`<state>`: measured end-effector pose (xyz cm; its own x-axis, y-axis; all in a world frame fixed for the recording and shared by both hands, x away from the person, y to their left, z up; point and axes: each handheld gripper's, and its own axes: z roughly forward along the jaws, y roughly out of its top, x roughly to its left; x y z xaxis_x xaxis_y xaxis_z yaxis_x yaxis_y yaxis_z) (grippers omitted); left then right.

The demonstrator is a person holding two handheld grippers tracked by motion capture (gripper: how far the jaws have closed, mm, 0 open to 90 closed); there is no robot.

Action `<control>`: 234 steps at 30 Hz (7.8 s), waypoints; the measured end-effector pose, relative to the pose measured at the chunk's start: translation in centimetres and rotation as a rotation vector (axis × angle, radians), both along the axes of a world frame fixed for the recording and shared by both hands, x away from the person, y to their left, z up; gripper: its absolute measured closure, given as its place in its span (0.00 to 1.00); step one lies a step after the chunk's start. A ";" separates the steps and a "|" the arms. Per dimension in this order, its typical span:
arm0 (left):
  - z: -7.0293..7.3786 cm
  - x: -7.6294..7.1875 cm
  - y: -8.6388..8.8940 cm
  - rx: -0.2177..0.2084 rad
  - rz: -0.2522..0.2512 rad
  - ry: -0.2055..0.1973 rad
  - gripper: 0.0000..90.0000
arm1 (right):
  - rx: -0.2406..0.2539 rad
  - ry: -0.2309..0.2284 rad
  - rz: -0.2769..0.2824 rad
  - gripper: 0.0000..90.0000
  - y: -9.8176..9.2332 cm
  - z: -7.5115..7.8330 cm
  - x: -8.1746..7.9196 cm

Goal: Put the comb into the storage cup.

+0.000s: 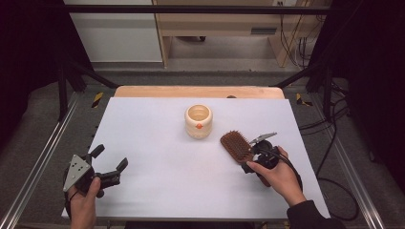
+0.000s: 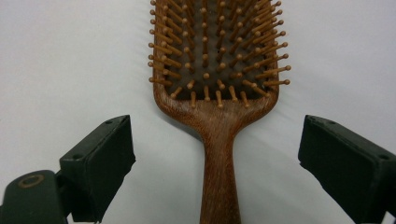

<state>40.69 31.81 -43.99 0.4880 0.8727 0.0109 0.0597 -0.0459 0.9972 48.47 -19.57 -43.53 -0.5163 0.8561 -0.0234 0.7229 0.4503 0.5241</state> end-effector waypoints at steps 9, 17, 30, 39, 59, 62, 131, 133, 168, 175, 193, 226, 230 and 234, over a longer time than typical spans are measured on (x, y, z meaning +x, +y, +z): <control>0.0 0.0 -0.1 0.007 -0.002 0.001 0.02 | -0.019 0.055 0.009 0.11 0.0 -0.7 0.3; 0.0 0.0 -0.2 0.011 -0.005 0.000 0.02 | -0.032 0.092 0.012 0.21 -0.3 -1.2 0.5; 0.0 0.1 -0.1 0.012 -0.005 0.000 0.02 | -0.032 0.115 0.018 0.47 -1.2 -1.8 1.1; 0.0 0.1 -0.2 0.014 -0.008 0.001 0.02 | -0.025 0.124 0.031 0.56 -1.1 -2.0 1.3; 0.0 0.1 -0.2 0.016 -0.009 -0.001 0.02 | -0.058 0.115 0.068 0.72 -0.5 -1.9 1.0; 0.0 0.1 -0.2 0.015 -0.009 -0.001 0.02 | -0.050 0.119 0.059 0.75 -0.5 -1.9 1.0; 6.8 4.5 -9.5 -0.111 -0.114 0.087 0.05 | 0.438 -0.466 0.121 0.81 4.1 3.9 -2.0; 6.6 4.4 -9.7 -0.129 -0.120 0.108 0.04 | 0.444 -0.472 0.133 0.81 4.6 3.8 -2.2; 6.6 3.4 -11.7 -0.259 -0.249 0.170 0.04 | 0.437 -0.480 0.315 0.81 11.0 2.0 -4.4; 6.6 3.4 -11.7 -0.267 -0.252 0.176 0.04 | 0.434 -0.484 0.342 0.81 11.8 2.0 -4.8; 6.3 3.7 -11.5 -0.330 -0.289 0.209 0.05 | 0.431 -0.490 0.404 0.81 13.5 1.5 -5.6; 5.5 3.8 -10.6 -0.478 -0.313 0.299 0.50 | 0.434 -0.489 0.459 0.81 15.1 1.0 -6.2; 5.6 3.6 -10.7 -0.479 -0.313 0.295 0.53 | 0.437 -0.484 0.461 0.81 15.2 0.9 -6.2; 5.7 3.3 -10.8 -0.469 -0.313 0.288 0.56 | 0.442 -0.470 0.467 0.81 15.4 0.6 -6.1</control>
